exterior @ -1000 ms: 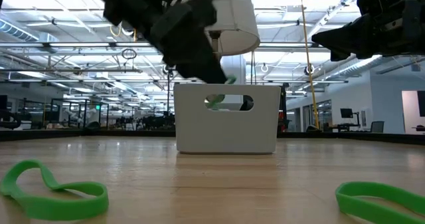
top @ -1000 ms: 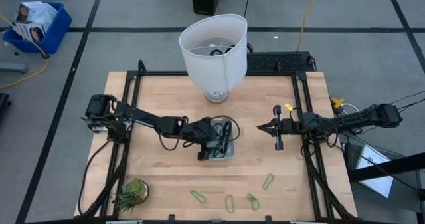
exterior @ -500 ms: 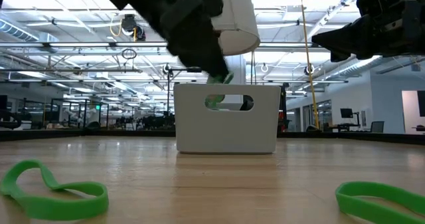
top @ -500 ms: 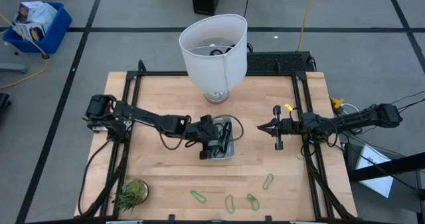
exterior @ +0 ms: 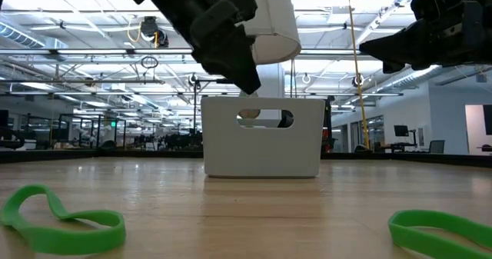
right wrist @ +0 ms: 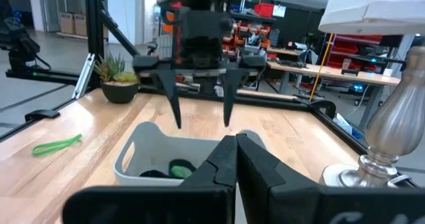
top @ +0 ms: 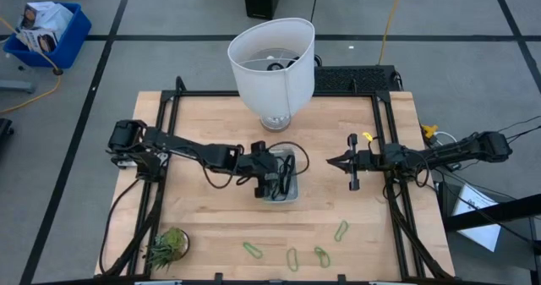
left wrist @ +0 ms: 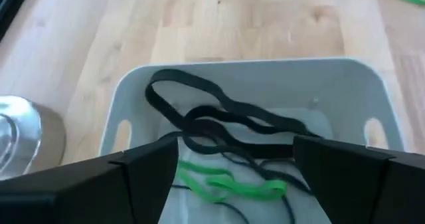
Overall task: Pick and place rubber bands into bin
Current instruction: Put the green rubber band into the gray bin
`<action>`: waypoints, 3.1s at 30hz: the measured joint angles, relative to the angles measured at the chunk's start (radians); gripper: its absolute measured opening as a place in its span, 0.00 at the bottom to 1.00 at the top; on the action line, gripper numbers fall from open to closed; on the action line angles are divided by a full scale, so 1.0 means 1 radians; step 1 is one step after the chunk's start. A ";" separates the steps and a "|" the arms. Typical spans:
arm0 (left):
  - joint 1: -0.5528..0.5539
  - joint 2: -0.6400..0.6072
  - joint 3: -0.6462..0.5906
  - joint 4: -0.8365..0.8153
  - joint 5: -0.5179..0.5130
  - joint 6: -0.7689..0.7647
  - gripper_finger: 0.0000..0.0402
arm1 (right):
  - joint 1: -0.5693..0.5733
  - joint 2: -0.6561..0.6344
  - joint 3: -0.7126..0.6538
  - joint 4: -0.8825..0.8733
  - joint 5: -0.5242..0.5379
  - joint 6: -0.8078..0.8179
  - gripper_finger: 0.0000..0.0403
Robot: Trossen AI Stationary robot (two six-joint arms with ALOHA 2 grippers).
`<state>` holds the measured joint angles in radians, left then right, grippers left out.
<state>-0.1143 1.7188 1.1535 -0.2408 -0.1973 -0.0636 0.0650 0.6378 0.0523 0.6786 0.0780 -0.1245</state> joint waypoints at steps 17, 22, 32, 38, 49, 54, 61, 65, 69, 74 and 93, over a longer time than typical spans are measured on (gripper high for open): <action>-0.127 -0.259 -0.074 -0.094 -0.162 0.250 0.32 | 0.000 0.005 0.000 -0.008 -0.001 0.001 0.00; -0.064 -0.519 -0.312 0.072 -0.109 0.207 0.05 | 0.000 0.009 0.000 -0.009 -0.001 0.008 0.00; -0.015 -0.823 -0.896 0.808 0.109 0.120 0.01 | 0.000 0.016 0.000 -0.008 -0.001 0.008 0.00; -0.034 -0.932 -1.037 0.891 0.061 0.150 0.01 | 0.000 0.016 0.000 -0.009 0.001 0.007 0.00; -0.091 -0.942 -1.129 0.954 0.065 0.186 0.00 | 0.000 0.016 0.000 0.003 0.006 -0.004 0.00; -0.124 -0.942 -1.129 0.961 0.067 0.213 0.00 | 0.000 0.016 0.000 -0.002 0.006 -0.002 0.00; -0.132 -0.942 -1.129 0.961 0.044 0.219 0.05 | 0.024 0.021 0.024 -0.069 0.008 0.079 0.03; -0.132 -0.942 -1.129 0.962 0.014 0.219 0.07 | 0.119 0.097 0.177 -0.331 0.125 0.087 0.06; -0.132 -0.942 -1.128 0.965 -0.015 0.217 0.08 | 0.244 0.238 0.353 -0.478 0.183 0.086 0.07; -0.132 -0.942 -1.128 0.965 -0.021 0.200 0.08 | 0.396 0.384 0.570 -0.656 0.187 0.133 0.06; -0.132 -0.942 -1.127 0.978 -0.021 0.158 0.08 | 0.767 0.856 0.967 -0.916 0.310 0.716 0.06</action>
<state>-0.2466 0.7765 0.0261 0.7375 -0.2186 0.0949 0.8316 1.4937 1.0191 -0.2379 0.3882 0.5917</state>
